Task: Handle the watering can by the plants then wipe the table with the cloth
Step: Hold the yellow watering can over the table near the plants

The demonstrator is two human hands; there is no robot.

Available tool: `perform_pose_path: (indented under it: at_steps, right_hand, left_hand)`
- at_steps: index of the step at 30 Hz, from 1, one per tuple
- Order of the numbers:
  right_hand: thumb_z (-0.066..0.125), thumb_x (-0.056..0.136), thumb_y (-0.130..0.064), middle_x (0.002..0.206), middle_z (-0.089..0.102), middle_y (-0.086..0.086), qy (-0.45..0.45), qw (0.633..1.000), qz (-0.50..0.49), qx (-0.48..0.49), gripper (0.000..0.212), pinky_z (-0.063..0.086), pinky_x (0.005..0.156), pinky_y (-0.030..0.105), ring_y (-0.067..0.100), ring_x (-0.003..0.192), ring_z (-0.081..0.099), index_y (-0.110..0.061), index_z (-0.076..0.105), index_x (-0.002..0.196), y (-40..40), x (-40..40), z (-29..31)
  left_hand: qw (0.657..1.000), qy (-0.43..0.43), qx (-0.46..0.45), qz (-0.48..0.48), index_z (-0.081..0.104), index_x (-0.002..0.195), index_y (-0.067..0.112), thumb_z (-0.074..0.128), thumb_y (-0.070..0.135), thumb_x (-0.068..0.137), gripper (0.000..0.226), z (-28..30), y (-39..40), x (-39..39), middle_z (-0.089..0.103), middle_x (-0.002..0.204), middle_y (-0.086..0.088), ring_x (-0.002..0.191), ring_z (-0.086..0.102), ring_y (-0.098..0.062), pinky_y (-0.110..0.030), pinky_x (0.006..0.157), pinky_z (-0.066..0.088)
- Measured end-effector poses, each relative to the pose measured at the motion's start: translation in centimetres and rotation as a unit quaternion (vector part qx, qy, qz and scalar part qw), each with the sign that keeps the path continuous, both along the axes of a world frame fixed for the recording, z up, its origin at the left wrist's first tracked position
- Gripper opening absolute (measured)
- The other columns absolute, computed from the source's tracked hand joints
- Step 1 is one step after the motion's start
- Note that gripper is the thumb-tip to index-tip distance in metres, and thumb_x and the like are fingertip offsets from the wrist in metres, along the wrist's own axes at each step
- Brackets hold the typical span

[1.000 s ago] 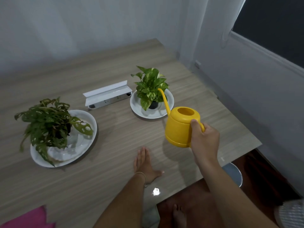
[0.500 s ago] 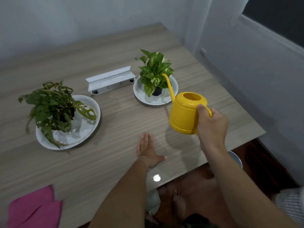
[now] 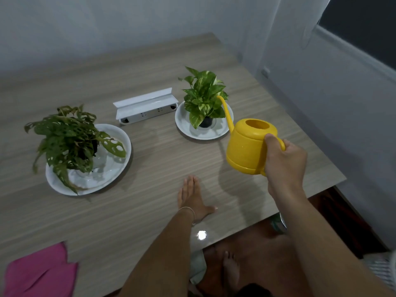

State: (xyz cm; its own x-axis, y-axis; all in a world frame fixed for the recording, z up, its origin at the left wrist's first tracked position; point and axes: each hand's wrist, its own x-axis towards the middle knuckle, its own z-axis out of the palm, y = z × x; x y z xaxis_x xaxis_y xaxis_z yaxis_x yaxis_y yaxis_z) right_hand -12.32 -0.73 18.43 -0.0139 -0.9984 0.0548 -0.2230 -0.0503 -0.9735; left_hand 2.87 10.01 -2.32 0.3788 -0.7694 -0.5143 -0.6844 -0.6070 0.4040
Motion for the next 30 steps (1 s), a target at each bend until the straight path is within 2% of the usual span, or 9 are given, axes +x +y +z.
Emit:
perform_pose_path:
  at_steps: [3, 10, 12, 14, 17, 24, 30]
  right_hand:
    - [0.059, 0.09, -0.044, 0.038, 0.035, -0.017, -0.001, 1.0, -0.007, 0.005, 0.051, 0.031, 0.054, 0.031, 0.001, 0.04, 0.037, -0.037, 0.048, 0.04, -0.5, -0.1, 0.2]
    - [0.059, 0.092, -0.04, 0.037, 0.034, -0.018, -0.004, 1.0, -0.004, 0.004, 0.054, 0.03, 0.05, 0.028, 0.0, 0.04, 0.038, -0.037, 0.047, 0.04, -1.4, 1.0, 0.8]
    - [0.06, 0.093, -0.037, 0.037, 0.031, -0.016, -0.004, 1.0, 0.0, -0.004, 0.056, 0.03, 0.046, 0.025, 0.002, 0.039, 0.034, -0.035, 0.045, 0.039, -1.6, 1.5, 0.9]
    - [0.06, 0.094, -0.035, 0.037, 0.029, -0.017, -0.011, 1.0, 0.001, -0.012, 0.058, 0.025, 0.04, 0.016, 0.003, 0.038, 0.032, -0.035, 0.044, 0.038, -1.7, 1.8, 1.1]
    - [0.06, 0.094, -0.033, 0.037, 0.031, -0.018, -0.012, 1.0, 0.011, -0.016, 0.058, 0.024, 0.039, 0.012, 0.001, 0.039, 0.032, -0.036, 0.044, 0.038, -1.5, 2.1, 1.3]
    - [0.06, 0.096, -0.035, 0.039, 0.036, -0.018, -0.006, 1.0, 0.024, -0.018, 0.058, 0.028, 0.038, 0.011, 0.0, 0.04, 0.038, -0.037, 0.046, 0.041, -0.6, 1.2, 1.0]
    - [0.06, 0.094, -0.04, 0.04, 0.037, -0.017, 0.01, 1.0, 0.017, -0.01, 0.052, 0.03, 0.041, 0.016, 0.0, 0.041, 0.039, -0.037, 0.049, 0.043, -0.5, 0.1, 0.5]
  left_hand:
    - [1.0, -0.001, -0.001, 0.001, -0.026, 0.151, 0.02, 0.066, 0.069, 0.072, 0.131, 0.0, 0.1, 0.0, -0.034, 0.159, 0.001, 0.146, -0.032, -0.017, -0.041, 0.12, -0.014]
    - [1.0, -0.004, 0.003, -0.002, -0.027, 0.151, 0.021, 0.066, 0.07, 0.072, 0.131, -0.1, 0.0, 0.0, -0.036, 0.158, 0.001, 0.145, -0.033, -0.017, -0.04, 0.12, -0.015]
    - [1.0, -0.006, 0.007, -0.003, -0.027, 0.15, 0.02, 0.066, 0.071, 0.072, 0.132, -0.1, 0.0, 0.1, -0.036, 0.158, 0.001, 0.145, -0.032, -0.017, -0.04, 0.12, -0.014]
    - [1.0, -0.007, 0.016, -0.004, -0.028, 0.15, 0.019, 0.065, 0.071, 0.072, 0.132, 0.0, -0.1, 0.1, -0.036, 0.158, 0.001, 0.145, -0.032, -0.018, -0.04, 0.12, -0.014]
    - [1.0, 0.001, 0.018, -0.007, -0.028, 0.15, 0.019, 0.065, 0.071, 0.072, 0.132, 0.1, -0.2, 0.2, -0.037, 0.158, 0.0, 0.145, -0.033, -0.018, -0.041, 0.121, -0.014]
    - [1.0, 0.0, 0.007, -0.01, -0.026, 0.151, 0.02, 0.064, 0.071, 0.072, 0.131, -0.1, 0.0, 0.1, -0.035, 0.159, -0.001, 0.145, -0.033, -0.019, -0.044, 0.121, -0.013]
    - [1.0, -0.005, 0.002, -0.008, -0.027, 0.151, 0.021, 0.064, 0.071, 0.072, 0.131, -0.2, 0.1, 0.1, -0.035, 0.159, -0.001, 0.145, -0.033, -0.019, -0.042, 0.12, -0.014]
